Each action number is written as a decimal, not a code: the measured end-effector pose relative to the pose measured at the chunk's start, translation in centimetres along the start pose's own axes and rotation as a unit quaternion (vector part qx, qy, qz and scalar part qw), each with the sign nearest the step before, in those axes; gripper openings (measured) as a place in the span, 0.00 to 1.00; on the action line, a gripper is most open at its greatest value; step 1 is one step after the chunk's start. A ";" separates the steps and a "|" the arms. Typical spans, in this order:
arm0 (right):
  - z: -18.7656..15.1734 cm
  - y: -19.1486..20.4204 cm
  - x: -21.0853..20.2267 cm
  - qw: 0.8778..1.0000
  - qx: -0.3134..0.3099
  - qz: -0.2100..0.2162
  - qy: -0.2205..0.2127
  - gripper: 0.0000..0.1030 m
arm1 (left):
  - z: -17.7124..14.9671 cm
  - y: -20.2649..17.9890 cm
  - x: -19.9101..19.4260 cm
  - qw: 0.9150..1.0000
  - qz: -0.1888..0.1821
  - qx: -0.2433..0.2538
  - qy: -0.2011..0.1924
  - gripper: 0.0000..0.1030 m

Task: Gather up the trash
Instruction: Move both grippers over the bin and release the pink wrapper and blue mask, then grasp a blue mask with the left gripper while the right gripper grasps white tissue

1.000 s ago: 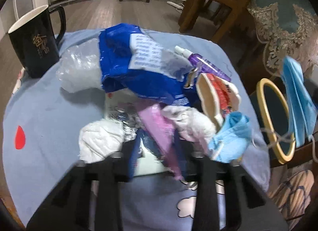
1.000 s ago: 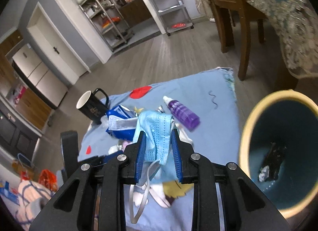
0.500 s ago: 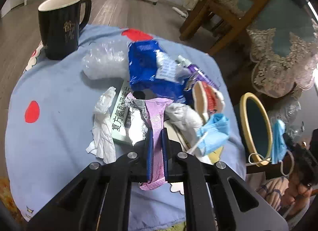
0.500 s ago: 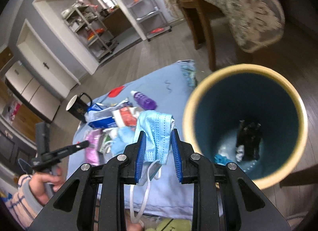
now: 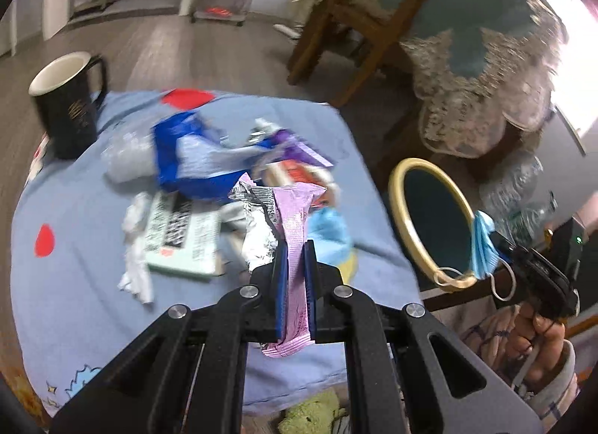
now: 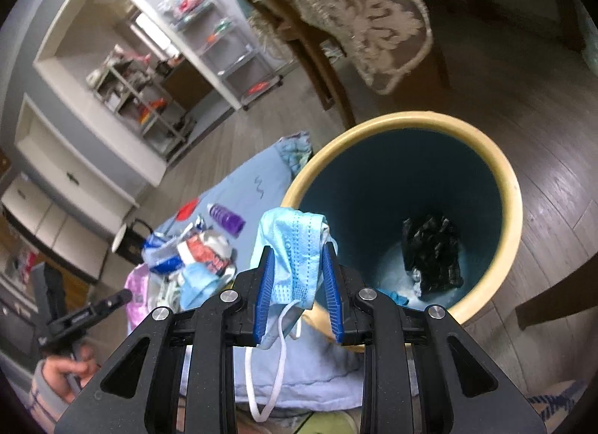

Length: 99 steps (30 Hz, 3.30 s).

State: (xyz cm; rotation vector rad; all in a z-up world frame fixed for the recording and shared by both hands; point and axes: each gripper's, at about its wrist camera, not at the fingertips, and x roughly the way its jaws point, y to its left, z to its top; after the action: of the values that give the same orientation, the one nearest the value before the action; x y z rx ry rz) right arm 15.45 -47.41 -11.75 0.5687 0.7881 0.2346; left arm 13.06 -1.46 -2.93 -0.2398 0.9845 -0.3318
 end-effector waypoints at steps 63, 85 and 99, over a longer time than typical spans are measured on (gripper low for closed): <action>0.9 -5.5 0.6 0.993 0.068 -0.084 -0.057 0.73 | 2.0 -13.7 8.2 0.990 -0.040 0.131 0.017 0.74; 0.0 -1.0 0.4 0.993 -0.030 -0.104 -0.052 0.84 | 0.3 -1.2 -0.8 0.996 0.046 0.071 -0.025 0.91; -1.0 0.9 0.9 0.992 -0.058 -0.104 -0.037 0.84 | -0.9 -2.4 5.6 0.988 0.051 0.144 0.019 0.84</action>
State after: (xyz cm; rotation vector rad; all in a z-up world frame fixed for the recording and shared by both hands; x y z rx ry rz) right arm 15.34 -45.92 -12.30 0.3798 0.7507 0.0656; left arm 14.72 -5.88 -6.89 0.0791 0.9688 -0.3821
